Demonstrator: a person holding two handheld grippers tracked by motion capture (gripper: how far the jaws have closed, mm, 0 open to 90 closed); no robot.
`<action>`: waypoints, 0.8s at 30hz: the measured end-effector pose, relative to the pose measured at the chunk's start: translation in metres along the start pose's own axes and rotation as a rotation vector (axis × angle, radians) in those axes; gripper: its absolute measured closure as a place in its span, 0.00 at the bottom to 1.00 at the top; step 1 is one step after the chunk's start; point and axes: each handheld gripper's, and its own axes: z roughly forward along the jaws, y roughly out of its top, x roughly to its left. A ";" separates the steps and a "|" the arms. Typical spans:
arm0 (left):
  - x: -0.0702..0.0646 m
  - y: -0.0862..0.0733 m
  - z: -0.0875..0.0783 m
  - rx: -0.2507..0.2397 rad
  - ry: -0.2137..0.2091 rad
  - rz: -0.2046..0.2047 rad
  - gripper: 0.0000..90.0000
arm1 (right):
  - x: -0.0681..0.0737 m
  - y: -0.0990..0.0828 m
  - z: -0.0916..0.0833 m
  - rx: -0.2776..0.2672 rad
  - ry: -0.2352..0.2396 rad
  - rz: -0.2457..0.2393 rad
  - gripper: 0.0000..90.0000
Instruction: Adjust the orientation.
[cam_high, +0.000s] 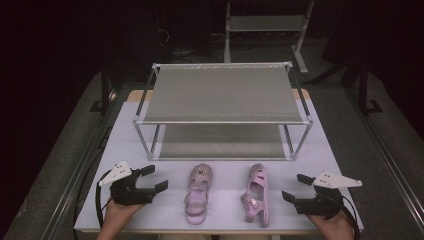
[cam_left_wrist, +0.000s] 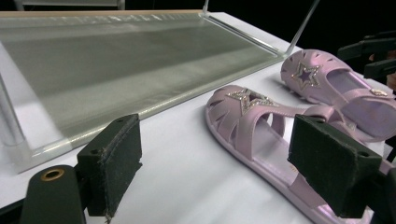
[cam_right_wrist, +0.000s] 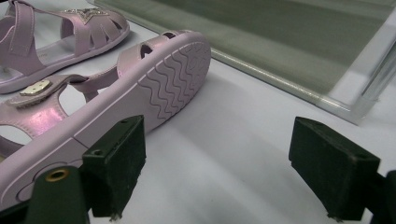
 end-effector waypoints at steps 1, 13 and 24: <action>-0.001 0.001 0.002 -0.002 -0.006 0.003 0.19 | 0.000 0.000 0.001 0.002 0.006 0.001 0.20; -0.014 0.002 0.005 0.005 -0.020 0.027 0.19 | 0.000 0.000 -0.001 -0.007 0.002 0.001 0.20; -0.027 0.004 0.006 0.000 -0.032 0.045 0.22 | 0.007 0.003 -0.004 -0.028 0.010 -0.018 0.20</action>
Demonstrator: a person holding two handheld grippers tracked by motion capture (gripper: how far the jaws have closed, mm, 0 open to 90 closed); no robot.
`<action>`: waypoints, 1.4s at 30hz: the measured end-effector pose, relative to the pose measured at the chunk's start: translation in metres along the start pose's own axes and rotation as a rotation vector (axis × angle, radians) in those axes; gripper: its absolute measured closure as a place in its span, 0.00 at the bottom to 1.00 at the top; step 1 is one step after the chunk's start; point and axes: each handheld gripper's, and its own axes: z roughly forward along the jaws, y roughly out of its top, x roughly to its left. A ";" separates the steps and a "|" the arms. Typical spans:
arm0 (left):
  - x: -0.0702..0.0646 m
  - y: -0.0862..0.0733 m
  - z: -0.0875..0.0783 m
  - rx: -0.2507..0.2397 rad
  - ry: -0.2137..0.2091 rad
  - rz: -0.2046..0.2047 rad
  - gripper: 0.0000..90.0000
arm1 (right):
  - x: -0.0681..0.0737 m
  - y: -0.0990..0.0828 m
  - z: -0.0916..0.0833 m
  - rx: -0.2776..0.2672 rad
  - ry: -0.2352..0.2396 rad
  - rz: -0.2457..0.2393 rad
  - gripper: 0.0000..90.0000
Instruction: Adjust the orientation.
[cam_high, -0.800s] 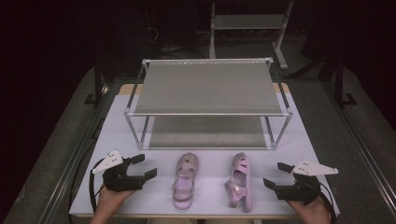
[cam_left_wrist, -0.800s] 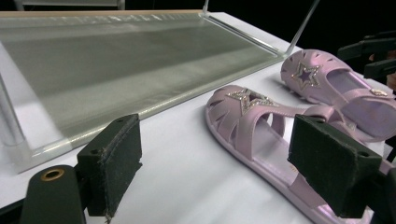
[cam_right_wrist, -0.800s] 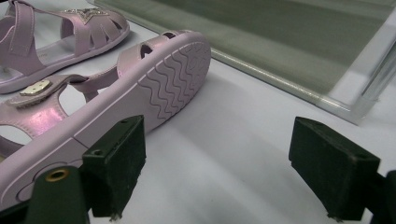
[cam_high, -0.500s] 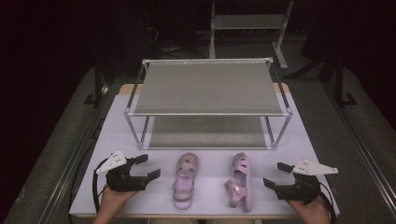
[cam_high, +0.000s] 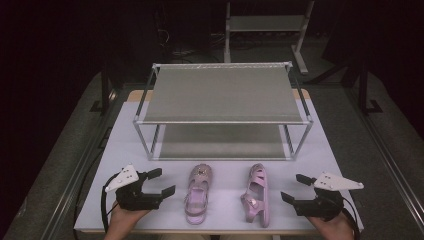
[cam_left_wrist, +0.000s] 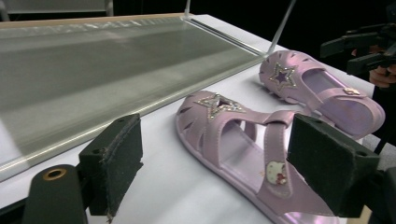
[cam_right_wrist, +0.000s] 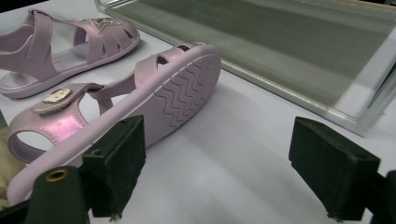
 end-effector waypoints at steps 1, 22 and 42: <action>-0.002 0.000 0.001 -0.003 -0.005 0.002 0.23 | 0.001 0.000 0.000 0.002 0.000 -0.004 0.20; -0.032 0.001 0.026 0.096 -0.084 0.002 0.42 | 0.003 0.000 0.000 -0.002 0.005 -0.013 0.20; -0.044 -0.008 0.040 0.216 -0.059 0.002 0.71 | 0.005 0.000 0.001 0.002 0.008 -0.026 0.20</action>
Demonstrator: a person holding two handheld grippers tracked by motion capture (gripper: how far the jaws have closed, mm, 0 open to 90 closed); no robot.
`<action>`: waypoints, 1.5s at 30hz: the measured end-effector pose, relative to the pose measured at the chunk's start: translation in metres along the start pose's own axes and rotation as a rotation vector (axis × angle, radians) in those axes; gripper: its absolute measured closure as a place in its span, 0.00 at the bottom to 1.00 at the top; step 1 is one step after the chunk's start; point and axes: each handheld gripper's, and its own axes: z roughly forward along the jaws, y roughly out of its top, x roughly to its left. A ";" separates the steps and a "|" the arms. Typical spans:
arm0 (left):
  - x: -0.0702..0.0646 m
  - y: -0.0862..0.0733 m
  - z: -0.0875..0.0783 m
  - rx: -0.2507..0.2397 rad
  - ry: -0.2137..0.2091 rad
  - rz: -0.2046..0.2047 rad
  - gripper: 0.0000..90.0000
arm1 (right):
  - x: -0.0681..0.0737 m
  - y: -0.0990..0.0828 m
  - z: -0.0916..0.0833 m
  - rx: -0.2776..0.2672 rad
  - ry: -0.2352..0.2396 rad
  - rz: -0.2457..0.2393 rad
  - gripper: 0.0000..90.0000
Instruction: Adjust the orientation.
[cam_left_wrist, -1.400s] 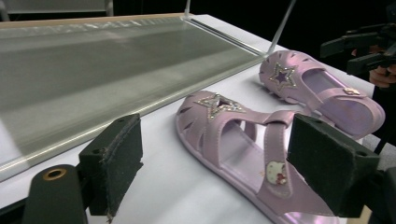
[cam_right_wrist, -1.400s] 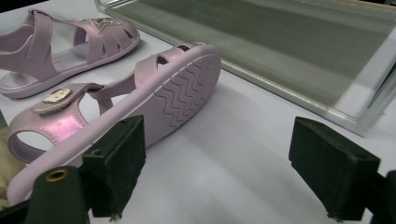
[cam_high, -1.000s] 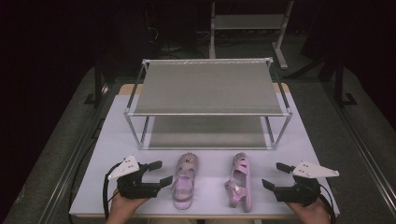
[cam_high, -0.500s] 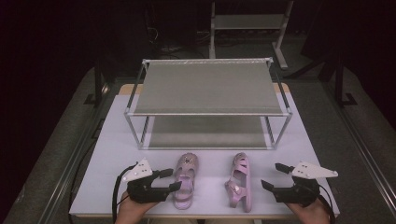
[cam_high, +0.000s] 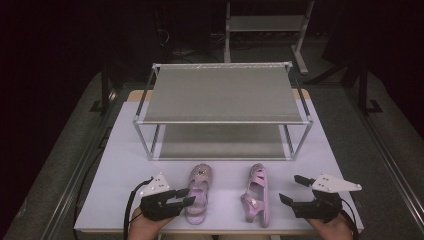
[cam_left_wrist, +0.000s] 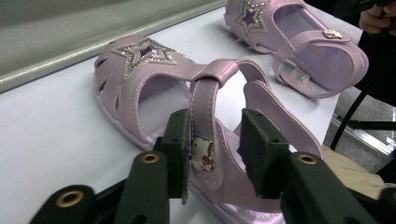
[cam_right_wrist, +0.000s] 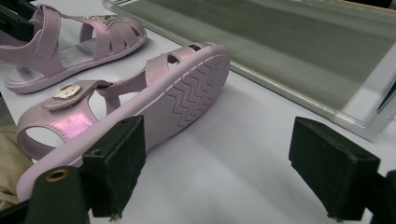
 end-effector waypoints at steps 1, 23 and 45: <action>0.000 0.000 0.000 0.002 0.003 0.004 0.72 | 0.000 0.000 0.000 0.000 0.000 -0.002 0.20; 0.019 -0.007 -0.015 -0.109 0.027 -0.149 0.91 | -0.001 -0.001 -0.002 0.000 0.000 -0.007 0.20; 0.019 0.011 -0.022 -0.300 0.001 -0.204 0.92 | -0.002 -0.003 -0.003 -0.001 -0.013 0.016 0.20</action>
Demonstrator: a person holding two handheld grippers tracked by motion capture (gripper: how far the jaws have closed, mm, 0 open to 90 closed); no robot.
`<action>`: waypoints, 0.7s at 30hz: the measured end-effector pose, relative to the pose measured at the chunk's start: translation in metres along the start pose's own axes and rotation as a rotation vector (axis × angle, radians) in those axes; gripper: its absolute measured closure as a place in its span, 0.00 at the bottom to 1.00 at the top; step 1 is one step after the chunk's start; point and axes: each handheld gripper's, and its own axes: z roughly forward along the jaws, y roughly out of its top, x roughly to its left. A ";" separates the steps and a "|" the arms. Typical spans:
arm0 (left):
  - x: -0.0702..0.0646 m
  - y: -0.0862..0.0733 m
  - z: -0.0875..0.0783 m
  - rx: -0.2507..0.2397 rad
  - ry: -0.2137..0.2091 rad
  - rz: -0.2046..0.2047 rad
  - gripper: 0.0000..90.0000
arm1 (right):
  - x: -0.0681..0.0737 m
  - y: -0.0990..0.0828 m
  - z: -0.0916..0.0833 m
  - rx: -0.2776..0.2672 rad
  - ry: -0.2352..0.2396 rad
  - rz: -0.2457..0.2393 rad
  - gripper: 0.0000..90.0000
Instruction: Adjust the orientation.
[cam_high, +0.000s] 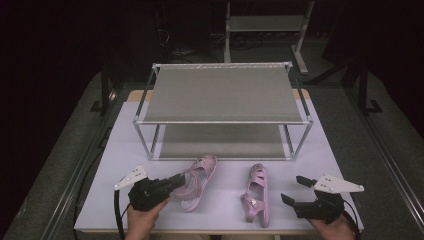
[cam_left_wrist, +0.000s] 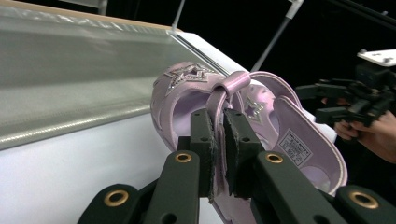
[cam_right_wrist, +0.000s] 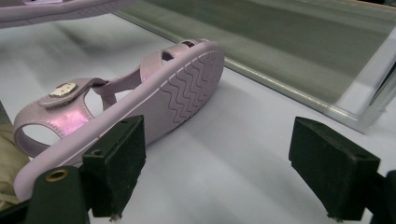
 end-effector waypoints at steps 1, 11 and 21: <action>0.002 0.001 0.004 -0.006 0.009 -0.014 0.93 | -0.001 0.000 -0.001 -0.009 0.000 0.009 0.20; 0.018 0.008 0.031 -0.075 0.078 -0.079 0.92 | -0.001 0.000 -0.002 -0.023 0.009 0.016 0.20; 0.030 0.016 0.055 -0.131 0.124 -0.112 0.92 | -0.003 0.000 -0.005 -0.037 0.016 0.023 0.20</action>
